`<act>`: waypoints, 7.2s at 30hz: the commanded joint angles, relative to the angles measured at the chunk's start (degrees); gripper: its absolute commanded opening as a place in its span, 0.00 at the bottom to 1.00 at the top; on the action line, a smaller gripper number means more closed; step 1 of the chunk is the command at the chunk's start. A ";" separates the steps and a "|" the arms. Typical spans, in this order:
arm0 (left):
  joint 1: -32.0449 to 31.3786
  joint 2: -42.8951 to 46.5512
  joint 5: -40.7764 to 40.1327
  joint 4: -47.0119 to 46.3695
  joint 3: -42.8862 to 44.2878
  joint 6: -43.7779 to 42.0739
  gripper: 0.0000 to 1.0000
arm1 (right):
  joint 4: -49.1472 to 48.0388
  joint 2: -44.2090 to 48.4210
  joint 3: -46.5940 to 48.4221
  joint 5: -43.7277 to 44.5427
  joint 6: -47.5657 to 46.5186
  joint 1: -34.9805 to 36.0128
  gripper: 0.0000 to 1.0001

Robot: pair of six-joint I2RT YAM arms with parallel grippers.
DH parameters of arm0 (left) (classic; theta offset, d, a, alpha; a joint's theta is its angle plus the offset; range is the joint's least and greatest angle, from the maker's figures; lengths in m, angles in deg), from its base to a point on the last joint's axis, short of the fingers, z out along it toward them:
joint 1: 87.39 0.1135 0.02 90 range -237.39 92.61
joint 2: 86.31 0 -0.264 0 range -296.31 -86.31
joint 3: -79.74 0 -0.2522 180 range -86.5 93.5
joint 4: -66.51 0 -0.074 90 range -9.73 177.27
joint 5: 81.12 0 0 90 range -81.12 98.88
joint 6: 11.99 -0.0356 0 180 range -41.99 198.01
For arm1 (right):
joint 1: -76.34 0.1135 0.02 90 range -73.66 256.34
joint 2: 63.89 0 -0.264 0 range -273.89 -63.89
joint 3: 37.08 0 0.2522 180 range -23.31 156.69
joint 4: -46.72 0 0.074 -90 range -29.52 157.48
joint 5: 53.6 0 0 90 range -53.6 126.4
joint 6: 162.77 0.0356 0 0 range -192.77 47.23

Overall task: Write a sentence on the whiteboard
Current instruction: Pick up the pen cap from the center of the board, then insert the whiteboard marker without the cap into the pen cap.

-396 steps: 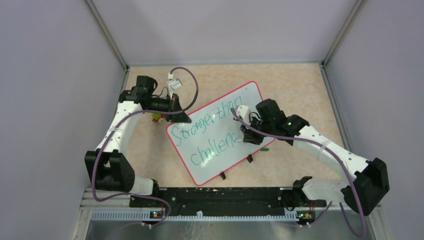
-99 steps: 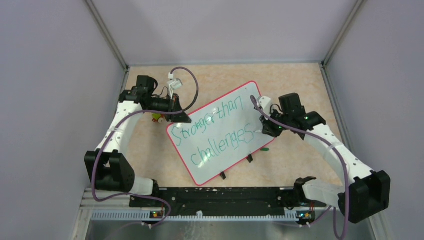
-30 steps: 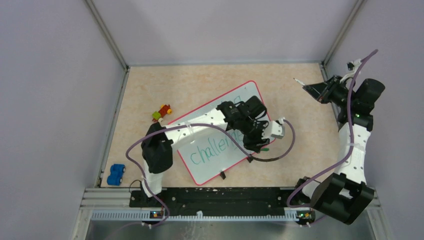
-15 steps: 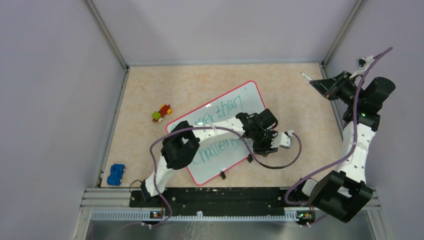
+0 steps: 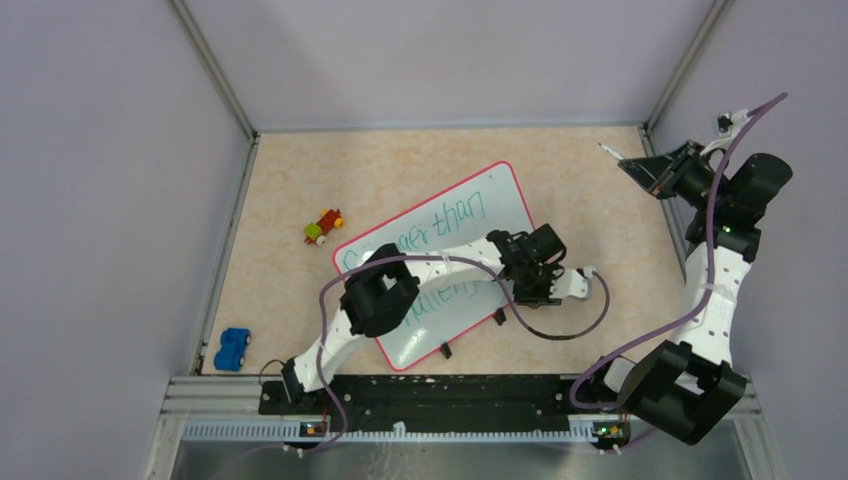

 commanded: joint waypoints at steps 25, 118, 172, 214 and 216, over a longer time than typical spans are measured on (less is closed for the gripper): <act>-4.40 -1.41 -2.40 6.62 2.38 -1.04 0.17 | -3.54 -0.17 0.15 -2.13 -0.02 -0.49 0.00; 15.63 48.50 -12.33 16.26 -15.51 -4.58 0.00 | 36.24 -1.78 6.75 -4.21 -30.23 33.52 0.00; 9.50 44.26 -9.65 20.63 -9.02 -3.32 0.00 | 32.10 -5.23 6.87 -2.45 -23.78 45.05 0.00; 8.19 39.64 -8.89 22.02 -3.04 -1.20 0.00 | 22.31 -6.38 2.84 0.23 -19.49 49.17 0.00; 7.80 38.58 -9.27 22.63 -1.73 -1.00 0.00 | 17.01 -5.95 0.46 0.50 -16.34 49.56 0.00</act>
